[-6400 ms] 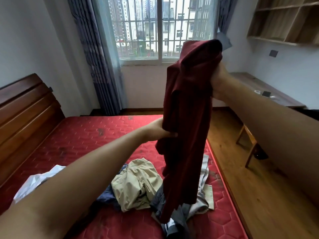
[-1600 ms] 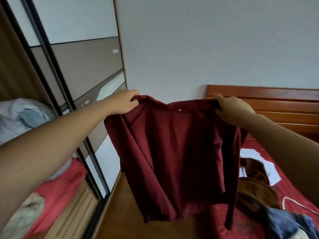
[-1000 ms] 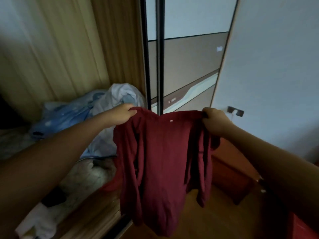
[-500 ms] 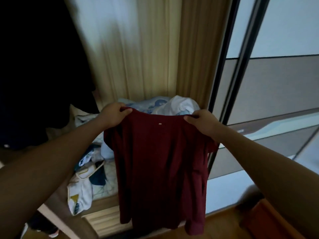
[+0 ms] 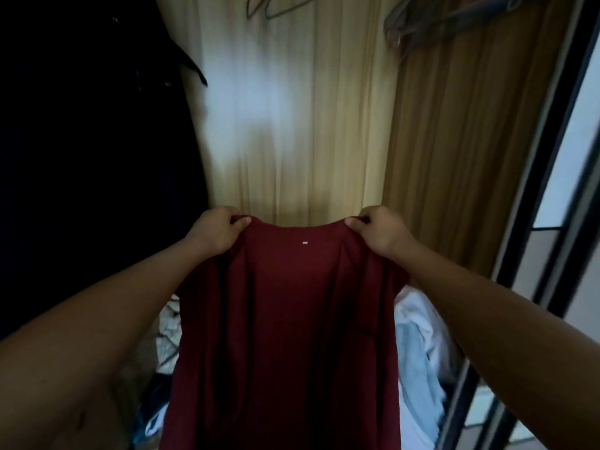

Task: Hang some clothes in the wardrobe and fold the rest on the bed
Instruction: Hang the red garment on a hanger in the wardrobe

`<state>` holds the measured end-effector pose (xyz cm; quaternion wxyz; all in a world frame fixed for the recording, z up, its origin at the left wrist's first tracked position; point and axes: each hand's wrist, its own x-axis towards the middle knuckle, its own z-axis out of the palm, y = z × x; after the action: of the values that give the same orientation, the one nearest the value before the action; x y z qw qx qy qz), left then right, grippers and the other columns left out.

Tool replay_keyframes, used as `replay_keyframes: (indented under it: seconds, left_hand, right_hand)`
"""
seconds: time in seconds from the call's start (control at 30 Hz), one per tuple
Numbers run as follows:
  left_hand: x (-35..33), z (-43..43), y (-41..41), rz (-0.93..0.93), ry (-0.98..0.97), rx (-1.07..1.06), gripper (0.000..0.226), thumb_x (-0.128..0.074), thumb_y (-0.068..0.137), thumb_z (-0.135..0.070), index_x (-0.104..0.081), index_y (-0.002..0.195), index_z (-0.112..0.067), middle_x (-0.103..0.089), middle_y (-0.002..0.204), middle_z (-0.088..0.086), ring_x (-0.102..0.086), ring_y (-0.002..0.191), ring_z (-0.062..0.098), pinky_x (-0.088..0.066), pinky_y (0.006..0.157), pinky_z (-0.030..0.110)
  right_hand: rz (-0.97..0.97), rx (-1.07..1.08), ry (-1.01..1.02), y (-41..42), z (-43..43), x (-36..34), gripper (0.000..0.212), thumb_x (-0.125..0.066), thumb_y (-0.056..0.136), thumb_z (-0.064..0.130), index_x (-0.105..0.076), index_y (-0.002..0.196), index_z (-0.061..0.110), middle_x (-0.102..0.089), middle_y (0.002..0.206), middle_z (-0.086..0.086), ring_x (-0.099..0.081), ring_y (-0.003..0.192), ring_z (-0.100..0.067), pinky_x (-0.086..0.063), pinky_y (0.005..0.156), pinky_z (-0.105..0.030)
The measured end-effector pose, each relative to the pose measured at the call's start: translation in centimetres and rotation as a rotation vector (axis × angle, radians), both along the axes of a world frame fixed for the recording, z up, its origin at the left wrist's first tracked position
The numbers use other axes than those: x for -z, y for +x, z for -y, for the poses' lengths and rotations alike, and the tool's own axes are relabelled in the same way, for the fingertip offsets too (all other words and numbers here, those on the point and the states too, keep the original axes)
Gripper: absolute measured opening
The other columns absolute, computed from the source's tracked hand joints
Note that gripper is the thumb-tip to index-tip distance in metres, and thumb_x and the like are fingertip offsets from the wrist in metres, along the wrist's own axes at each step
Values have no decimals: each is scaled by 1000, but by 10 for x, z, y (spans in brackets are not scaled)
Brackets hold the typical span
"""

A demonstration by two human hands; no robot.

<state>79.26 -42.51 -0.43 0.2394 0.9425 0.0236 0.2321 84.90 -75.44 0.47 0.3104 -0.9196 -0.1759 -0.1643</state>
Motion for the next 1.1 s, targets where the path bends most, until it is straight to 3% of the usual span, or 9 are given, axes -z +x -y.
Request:
replay_keyframes:
  seconds: [0.17,0.37,0.57,0.67,0.8,0.87,0.97,1.03,1.1]
  left_hand:
    - [-42,-28,56,60,37,-11,30,-55,101,-41,-67,88,-16,-67,87,6,-63,85,25,-45,72,30]
    - [-98,-54,119,130,44,-59,34,-56,100,-42,-56,72,-23,-63,79,6,-61,82,27,-38,67,29]
    - [-161,-64,161,239,31,-112,35,-52,101,-43,-62,79,-19,-65,82,5,-61,82,24,-45,73,32]
    - [-169,-63,175,331,-30,-124,35,-52,101,-44,-59,74,-22,-63,76,1,-60,77,21,-45,71,32]
    - [-103,-59,193,229,-81,-127,35,-53,101,-41,-58,71,-25,-61,73,-5,-59,77,20,-40,70,28]
    - [-51,-59,203,117,-134,-102,29,-52,103,-38,-70,90,-19,-68,87,-2,-63,87,20,-45,78,27]
    - [30,-54,212,-65,-231,-86,34,-48,105,-34,-70,118,-12,-71,113,7,-65,107,23,-50,97,33]
    - [84,-48,216,-170,-260,-82,32,-47,106,-31,-68,118,-10,-70,117,9,-64,110,24,-47,95,31]
    - [132,-41,218,-268,-269,-85,25,-48,106,-25,-68,106,-10,-70,112,12,-65,106,27,-47,86,28]
  right_hand:
    - [34,37,-6,62,-29,-36,36,-57,96,53,-61,74,25,-66,81,0,-62,80,-18,-42,65,-30]
    - [110,71,-11,128,-59,-91,36,-56,97,53,-67,88,20,-69,94,-4,-64,91,-24,-54,83,-39]
    - [260,63,3,184,-73,-159,40,-54,99,52,-69,99,16,-69,99,-7,-64,94,-27,-55,86,-42]
    - [361,48,110,203,-75,-175,38,-53,98,52,-67,92,17,-68,88,-4,-64,85,-26,-52,76,-37]
    - [276,-22,180,224,-70,-125,35,-54,98,51,-65,84,21,-65,78,1,-62,78,-21,-44,69,-32]
    - [166,-54,160,232,-64,-73,36,-54,98,51,-66,84,21,-66,79,2,-63,80,-20,-44,71,-31]
    - [-6,-59,121,242,-56,16,38,-53,99,50,-71,95,17,-71,91,-2,-65,87,-21,-46,77,-32]
    - [-137,-56,85,246,-53,76,36,-52,101,47,-70,105,17,-71,103,-4,-64,95,-21,-45,80,-31]
    - [-270,-41,12,249,-50,127,36,-52,102,44,-66,118,16,-68,115,-6,-62,104,-24,-43,82,-29]
